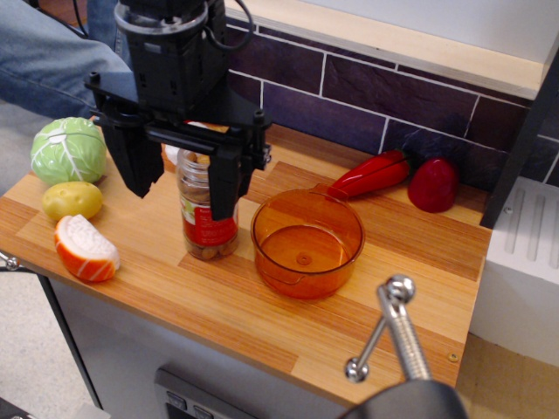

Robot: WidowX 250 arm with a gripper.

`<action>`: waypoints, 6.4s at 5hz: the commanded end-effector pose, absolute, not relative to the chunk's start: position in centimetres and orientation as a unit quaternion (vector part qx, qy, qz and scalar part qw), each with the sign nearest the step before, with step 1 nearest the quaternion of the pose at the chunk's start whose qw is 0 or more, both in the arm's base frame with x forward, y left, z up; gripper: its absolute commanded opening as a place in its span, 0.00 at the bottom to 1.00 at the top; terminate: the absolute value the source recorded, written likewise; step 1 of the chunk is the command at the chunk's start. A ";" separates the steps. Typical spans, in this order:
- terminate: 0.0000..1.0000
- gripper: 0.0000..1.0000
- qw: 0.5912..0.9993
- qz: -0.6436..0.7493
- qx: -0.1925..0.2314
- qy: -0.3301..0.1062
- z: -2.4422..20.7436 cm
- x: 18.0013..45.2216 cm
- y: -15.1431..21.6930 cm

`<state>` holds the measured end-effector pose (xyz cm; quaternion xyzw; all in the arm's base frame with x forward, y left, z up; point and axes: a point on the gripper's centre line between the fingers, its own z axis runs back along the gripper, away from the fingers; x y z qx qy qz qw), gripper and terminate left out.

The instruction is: Pour almonds in pot

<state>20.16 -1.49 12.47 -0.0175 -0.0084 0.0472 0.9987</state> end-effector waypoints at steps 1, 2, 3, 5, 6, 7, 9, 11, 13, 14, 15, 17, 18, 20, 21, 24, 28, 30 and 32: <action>0.00 1.00 0.999 0.047 -0.017 -0.008 12.5 20.2 -1.5; 0.00 1.00 0.990 0.102 -0.099 0.016 14.0 21.0 -0.2; 0.00 1.00 0.968 0.175 -0.174 0.040 15.2 21.8 2.1; 0.00 1.00 0.877 0.365 -0.286 0.124 15.3 24.3 7.0; 0.00 1.00 0.836 0.445 -0.278 0.163 13.6 25.1 8.5; 0.00 1.00 0.789 0.512 -0.279 0.192 12.1 26.0 9.3; 0.00 1.00 0.754 0.562 -0.254 0.224 8.8 27.8 8.7; 0.00 1.00 0.748 0.562 -0.217 0.279 5.7 27.1 6.0; 0.00 1.00 0.748 0.545 -0.210 0.315 4.5 26.4 3.5; 0.00 1.00 0.731 0.551 -0.206 0.346 3.9 26.2 2.3; 0.00 0.00 0.723 0.558 -0.206 0.351 4.1 25.9 1.2; 0.00 0.00 0.716 0.631 -0.167 0.248 6.6 27.1 1.5; 0.00 0.00 0.740 0.637 -0.151 0.154 8.0 28.0 1.4; 0.00 0.00 0.753 0.653 -0.077 -0.034 10.7 30.0 1.7; 0.00 0.00 0.770 0.623 -0.060 -0.126 11.8 31.7 1.1; 0.00 0.00 0.808 0.501 -0.045 -0.307 11.8 33.5 -0.1; 0.00 0.00 0.807 0.393 -0.079 -0.435 9.6 32.9 -3.1; 0.00 0.00 0.807 0.369 -0.091 -0.452 10.3 32.9 -3.9; 0.00 0.00 0.809 0.358 -0.089 -0.458 10.9 32.9 -3.6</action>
